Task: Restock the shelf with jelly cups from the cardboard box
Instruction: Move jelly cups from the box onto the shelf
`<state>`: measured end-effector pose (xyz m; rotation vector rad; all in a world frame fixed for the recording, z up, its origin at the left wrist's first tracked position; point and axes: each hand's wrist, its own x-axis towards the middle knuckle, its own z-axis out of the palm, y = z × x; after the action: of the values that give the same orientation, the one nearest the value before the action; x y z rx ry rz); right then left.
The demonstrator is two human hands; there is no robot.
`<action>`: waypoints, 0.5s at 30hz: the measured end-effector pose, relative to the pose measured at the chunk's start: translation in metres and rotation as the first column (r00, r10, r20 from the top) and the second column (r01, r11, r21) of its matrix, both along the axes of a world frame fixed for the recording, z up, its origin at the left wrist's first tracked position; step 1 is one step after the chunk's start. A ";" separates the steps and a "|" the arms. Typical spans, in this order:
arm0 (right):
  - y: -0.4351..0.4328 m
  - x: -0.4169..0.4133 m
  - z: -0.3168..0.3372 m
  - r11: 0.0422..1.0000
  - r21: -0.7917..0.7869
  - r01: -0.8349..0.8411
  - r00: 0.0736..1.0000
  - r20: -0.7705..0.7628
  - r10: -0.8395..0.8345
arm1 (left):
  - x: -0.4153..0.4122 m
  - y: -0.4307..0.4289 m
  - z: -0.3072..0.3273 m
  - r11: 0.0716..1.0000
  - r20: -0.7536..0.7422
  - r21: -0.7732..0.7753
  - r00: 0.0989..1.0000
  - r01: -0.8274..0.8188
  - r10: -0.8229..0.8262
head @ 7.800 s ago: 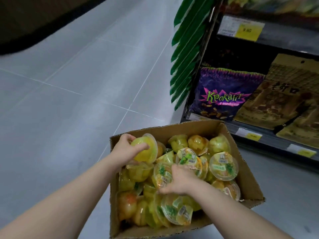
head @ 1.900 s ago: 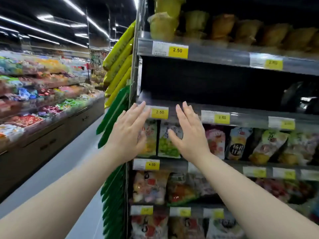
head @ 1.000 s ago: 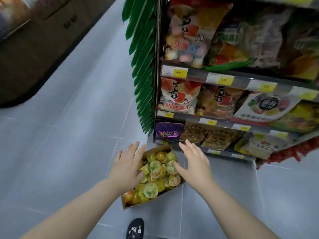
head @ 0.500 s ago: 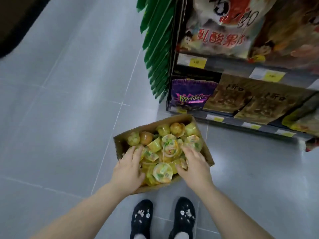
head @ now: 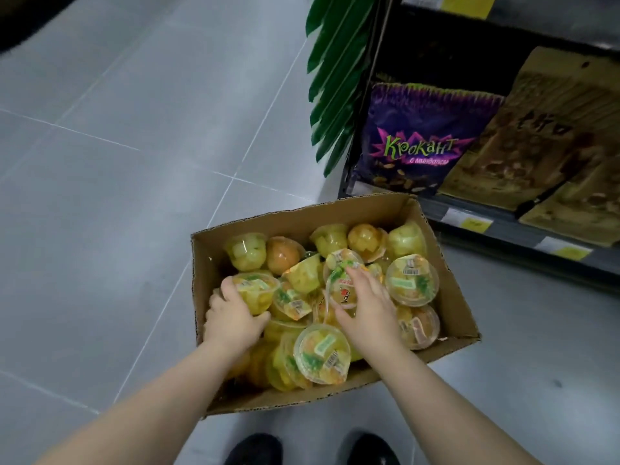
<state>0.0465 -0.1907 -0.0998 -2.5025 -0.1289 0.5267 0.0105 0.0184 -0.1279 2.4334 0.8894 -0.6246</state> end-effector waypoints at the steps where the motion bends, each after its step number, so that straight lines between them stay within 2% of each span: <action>1: -0.001 0.003 -0.005 1.000 -0.007 -0.003 1.000 0.023 0.003 | 0.007 0.003 -0.008 0.998 0.029 -0.023 0.998 -0.055 0.056; 4: -0.008 0.007 -0.017 0.993 -0.071 -0.092 0.995 0.019 0.094 | 0.027 0.008 -0.018 1.000 0.155 -0.001 0.988 0.011 -0.011; 6: -0.015 0.010 -0.021 0.984 -0.119 -0.131 0.991 0.018 0.134 | 0.032 0.009 -0.020 0.998 0.212 -0.064 0.977 0.018 -0.004; 10: -0.017 0.013 -0.017 0.994 -0.108 -0.020 1.000 -0.004 0.020 | 0.027 0.011 -0.011 0.974 0.298 -0.220 0.948 -0.047 0.113; 13: -0.009 0.012 -0.025 0.986 -0.155 -0.066 0.993 -0.103 0.050 | 0.027 0.008 0.000 0.957 0.358 -0.292 0.926 -0.008 0.117; 15: -0.004 0.016 -0.033 0.980 -0.185 -0.067 0.993 -0.107 0.048 | 0.031 0.007 0.006 0.955 0.392 -0.296 0.915 0.031 0.092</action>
<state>0.0626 -0.1952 -0.1332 -2.6550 -0.1173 0.7192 0.0412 0.0250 -0.1219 2.1554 0.6109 -0.2069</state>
